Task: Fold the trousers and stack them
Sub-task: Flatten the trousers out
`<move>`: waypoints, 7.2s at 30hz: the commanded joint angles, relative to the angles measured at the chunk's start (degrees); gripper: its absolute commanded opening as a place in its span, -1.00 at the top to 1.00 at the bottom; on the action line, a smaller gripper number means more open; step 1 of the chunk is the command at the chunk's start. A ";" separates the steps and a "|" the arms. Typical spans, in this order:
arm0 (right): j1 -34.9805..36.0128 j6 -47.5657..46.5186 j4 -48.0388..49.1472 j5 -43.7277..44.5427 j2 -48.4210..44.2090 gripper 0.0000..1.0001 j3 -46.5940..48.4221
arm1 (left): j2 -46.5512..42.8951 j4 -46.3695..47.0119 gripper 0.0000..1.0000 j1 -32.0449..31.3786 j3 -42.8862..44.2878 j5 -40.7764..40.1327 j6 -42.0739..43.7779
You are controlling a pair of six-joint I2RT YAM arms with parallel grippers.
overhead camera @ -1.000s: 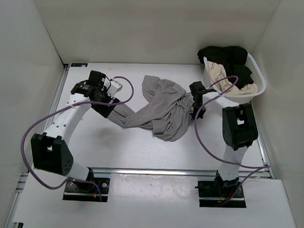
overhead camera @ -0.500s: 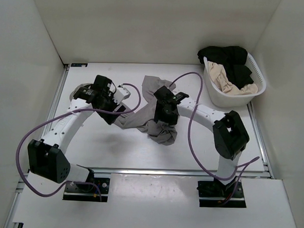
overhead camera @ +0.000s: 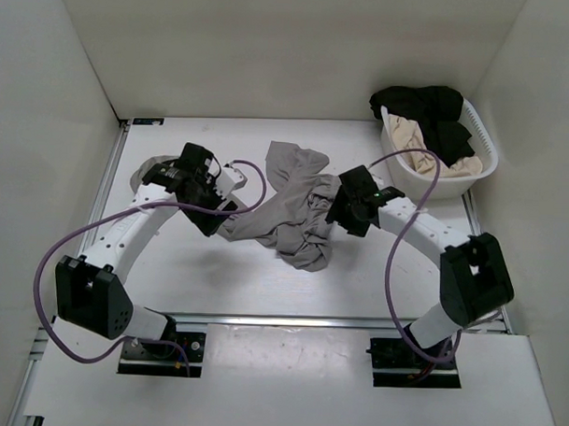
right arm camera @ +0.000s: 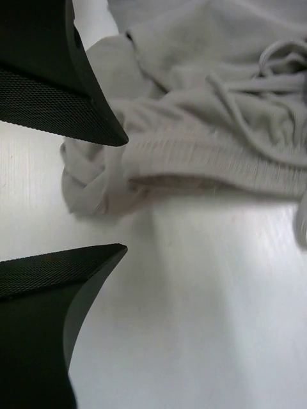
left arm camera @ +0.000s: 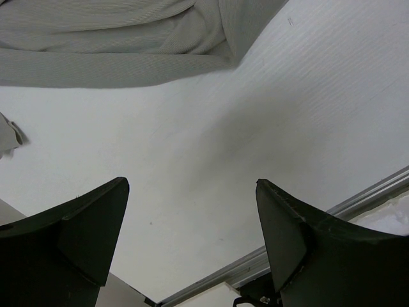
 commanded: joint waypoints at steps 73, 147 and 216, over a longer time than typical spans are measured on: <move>8.63 3.43 -11.82 2.49 -4.84 1.00 20.30 | -7.20 -4.64 0.72 6.59 -4.82 -8.00 15.14; -3.67 12.83 -25.35 14.44 -21.36 1.00 3.43 | 41.59 19.62 0.72 12.82 11.27 6.94 16.01; -30.30 -15.38 -33.86 -4.61 12.81 1.00 61.74 | 36.42 3.45 0.72 27.24 51.71 8.70 -2.46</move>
